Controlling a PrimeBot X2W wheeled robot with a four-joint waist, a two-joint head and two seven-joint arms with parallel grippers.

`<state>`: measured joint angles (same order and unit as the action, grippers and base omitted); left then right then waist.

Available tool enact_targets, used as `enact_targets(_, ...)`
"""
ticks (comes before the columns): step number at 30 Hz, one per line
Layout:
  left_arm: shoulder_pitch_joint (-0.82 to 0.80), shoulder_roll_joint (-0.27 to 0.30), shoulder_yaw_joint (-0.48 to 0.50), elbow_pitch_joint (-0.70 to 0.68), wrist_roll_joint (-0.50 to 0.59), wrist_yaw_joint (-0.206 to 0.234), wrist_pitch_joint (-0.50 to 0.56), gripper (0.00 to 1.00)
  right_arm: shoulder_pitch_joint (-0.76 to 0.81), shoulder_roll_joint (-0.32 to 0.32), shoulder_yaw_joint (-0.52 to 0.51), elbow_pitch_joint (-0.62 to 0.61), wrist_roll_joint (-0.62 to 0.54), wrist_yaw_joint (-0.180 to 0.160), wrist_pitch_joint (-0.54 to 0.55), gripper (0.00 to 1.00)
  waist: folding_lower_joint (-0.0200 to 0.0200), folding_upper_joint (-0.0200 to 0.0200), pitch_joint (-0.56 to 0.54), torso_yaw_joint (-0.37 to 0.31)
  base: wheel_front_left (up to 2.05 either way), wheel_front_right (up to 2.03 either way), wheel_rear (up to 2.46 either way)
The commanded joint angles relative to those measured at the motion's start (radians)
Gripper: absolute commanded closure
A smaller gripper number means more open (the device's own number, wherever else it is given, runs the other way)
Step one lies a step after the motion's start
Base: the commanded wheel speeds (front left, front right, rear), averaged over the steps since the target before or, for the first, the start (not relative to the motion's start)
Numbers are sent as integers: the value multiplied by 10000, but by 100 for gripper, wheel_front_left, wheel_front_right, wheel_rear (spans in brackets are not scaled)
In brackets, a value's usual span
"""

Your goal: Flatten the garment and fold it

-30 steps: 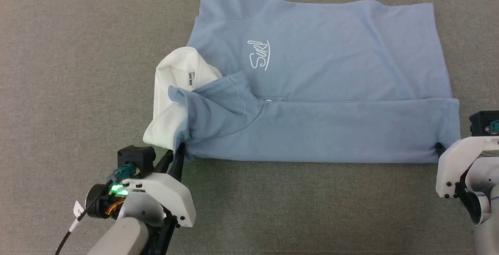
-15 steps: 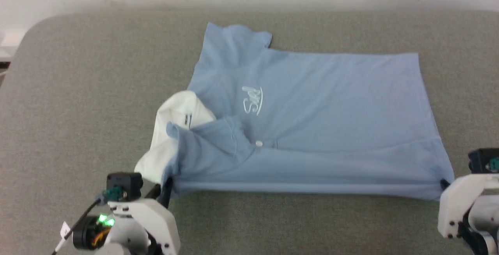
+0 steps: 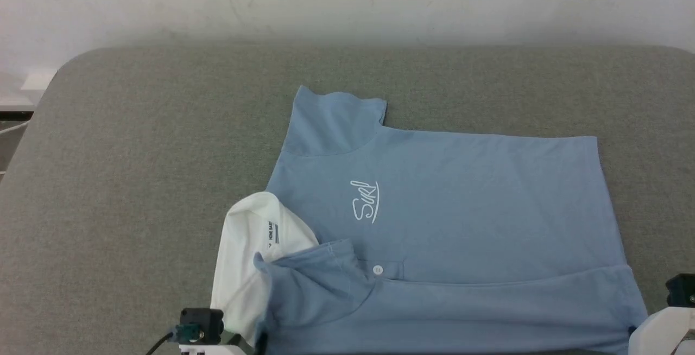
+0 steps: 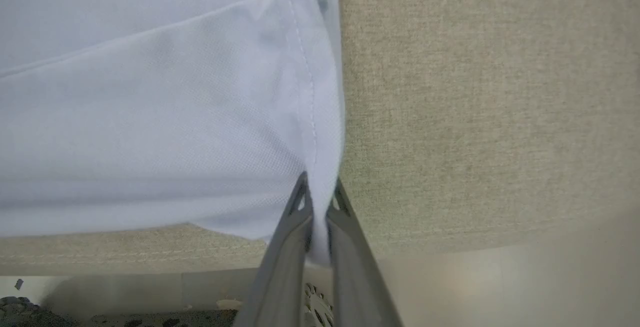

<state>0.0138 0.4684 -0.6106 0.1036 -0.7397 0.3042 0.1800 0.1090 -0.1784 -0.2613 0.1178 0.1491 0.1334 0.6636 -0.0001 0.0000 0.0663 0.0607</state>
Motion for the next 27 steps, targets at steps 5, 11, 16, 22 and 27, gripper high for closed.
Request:
enact_targets(5, -285, -164, 157, 455, 127, -228, -887, 0, -196, -43, 177, 187, 21, -27, -902, 0, 1, 0, -61, -96, 0, 0, 0)
enact_targets(11, -449, -60, 686, -109, 377, -558, -2589, 0, -573, -202, 658, -381, 89, -27, -2993, 0, 1, 0, -263, -216, 0, 0, 0)
enact_targets(16, -686, 76, 1022, -591, 867, -608, -3802, 0, -714, -113, 898, -1015, 54, -27, -4579, 0, 1, 0, -306, -406, 0, 0, 0)
enact_targets(22, -1364, 125, 1571, -1300, 1560, -703, -4335, 0, -820, 296, 1285, -1839, -125, -27, -5755, 0, 1, 0, 82, -993, 0, 0, 0)
enact_targets(27, -2571, 616, 1692, -1090, 2163, -606, -3862, 0, -1078, 587, 1726, -2427, -222, -27, -6120, 0, 1, 0, 897, -1709, 0, 0, 0)
